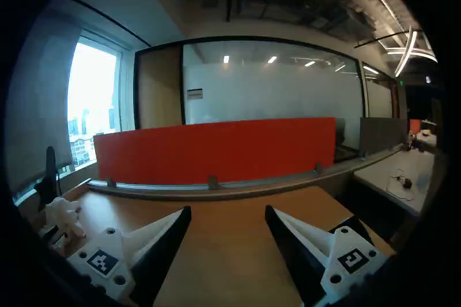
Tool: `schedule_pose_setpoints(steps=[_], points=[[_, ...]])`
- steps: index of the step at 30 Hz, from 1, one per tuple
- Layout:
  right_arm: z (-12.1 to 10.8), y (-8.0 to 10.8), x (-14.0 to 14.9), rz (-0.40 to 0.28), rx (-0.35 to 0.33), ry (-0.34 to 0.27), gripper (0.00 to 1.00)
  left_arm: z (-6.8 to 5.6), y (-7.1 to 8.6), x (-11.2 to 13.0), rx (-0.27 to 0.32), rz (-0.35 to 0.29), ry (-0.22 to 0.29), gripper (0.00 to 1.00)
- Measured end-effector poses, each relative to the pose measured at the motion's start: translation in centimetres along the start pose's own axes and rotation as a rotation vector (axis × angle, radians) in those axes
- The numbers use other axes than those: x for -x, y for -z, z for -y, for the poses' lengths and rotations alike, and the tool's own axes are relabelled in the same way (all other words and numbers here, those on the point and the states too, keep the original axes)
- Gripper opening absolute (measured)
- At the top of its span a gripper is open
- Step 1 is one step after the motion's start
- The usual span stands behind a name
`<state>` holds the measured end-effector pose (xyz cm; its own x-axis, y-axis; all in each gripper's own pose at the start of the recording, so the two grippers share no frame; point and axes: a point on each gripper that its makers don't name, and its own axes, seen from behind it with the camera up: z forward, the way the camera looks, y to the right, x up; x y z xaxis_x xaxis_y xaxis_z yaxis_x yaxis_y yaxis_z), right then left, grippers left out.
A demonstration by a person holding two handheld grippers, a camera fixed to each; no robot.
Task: Fold towel
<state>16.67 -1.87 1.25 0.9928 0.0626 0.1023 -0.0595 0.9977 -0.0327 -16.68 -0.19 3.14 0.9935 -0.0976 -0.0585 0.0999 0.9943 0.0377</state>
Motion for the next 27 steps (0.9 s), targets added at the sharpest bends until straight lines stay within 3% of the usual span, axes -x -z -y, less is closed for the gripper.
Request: schedule_pose_setpoints(steps=[9, 15, 27], points=[[0.09, -0.24, -0.07, -0.001, -0.002, 0.0, 0.99, -0.01, 0.01, 0.37, -0.001, 0.003, -0.014, 0.93], [0.05, -0.51, 0.39, 0.003, -0.003, -0.003, 0.99, -0.7, 0.33, 0.41, 0.008, 0.0, -0.038, 0.93], [-0.19, -0.49, -0.36, -0.018, -0.021, -0.006, 0.99, -0.76, 0.28, 0.54, 0.006, -0.002, -0.04, 0.93]])
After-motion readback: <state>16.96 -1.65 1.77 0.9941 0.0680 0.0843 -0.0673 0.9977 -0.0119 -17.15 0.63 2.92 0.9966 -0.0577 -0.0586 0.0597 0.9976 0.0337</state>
